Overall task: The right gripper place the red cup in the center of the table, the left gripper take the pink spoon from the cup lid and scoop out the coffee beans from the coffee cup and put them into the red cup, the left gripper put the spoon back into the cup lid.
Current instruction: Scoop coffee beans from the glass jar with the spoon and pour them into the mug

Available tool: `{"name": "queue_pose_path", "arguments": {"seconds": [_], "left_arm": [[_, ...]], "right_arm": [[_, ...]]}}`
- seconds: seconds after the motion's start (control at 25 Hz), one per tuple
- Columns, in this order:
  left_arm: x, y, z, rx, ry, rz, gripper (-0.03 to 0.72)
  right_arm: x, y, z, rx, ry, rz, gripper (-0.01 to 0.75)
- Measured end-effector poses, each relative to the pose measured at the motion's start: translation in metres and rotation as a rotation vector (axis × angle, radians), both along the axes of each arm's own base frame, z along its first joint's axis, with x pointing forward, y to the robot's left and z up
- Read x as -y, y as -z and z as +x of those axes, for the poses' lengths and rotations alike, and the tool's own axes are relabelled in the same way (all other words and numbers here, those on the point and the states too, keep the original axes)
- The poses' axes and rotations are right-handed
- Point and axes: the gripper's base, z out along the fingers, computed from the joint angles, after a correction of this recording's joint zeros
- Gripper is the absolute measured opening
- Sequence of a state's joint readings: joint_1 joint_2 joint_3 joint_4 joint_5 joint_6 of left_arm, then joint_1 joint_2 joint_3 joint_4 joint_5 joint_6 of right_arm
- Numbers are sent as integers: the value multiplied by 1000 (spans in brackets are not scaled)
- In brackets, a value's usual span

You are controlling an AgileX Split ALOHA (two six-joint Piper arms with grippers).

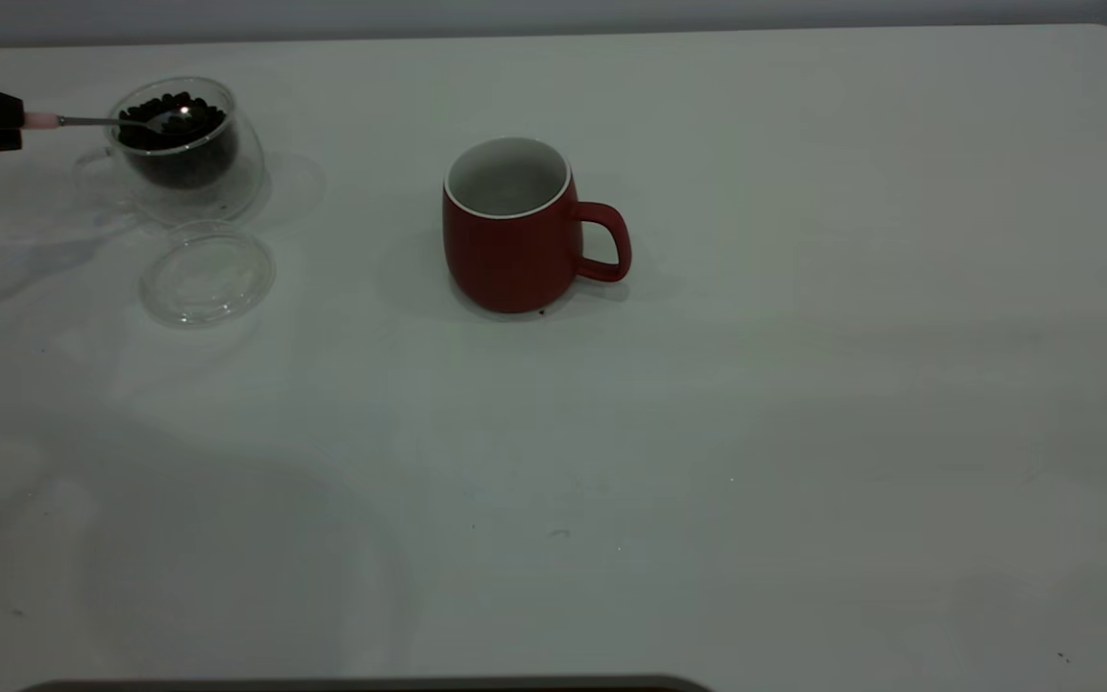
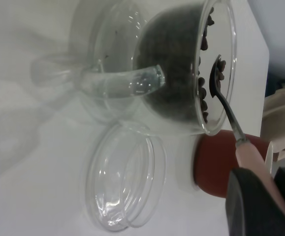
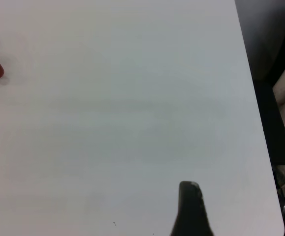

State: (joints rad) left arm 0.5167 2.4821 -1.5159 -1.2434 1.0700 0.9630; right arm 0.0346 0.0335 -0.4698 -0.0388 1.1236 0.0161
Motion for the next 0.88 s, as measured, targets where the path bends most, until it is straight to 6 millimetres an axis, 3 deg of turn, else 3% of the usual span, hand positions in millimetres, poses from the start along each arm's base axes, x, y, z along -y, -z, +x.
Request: {"name": "queue_pose_path", "arguments": {"seconds": [0.88], "left_arm": [[-2,-9,1,34,-27,-100,123]], "right_arm": [[0,0,0,0,0,0,581]]}}
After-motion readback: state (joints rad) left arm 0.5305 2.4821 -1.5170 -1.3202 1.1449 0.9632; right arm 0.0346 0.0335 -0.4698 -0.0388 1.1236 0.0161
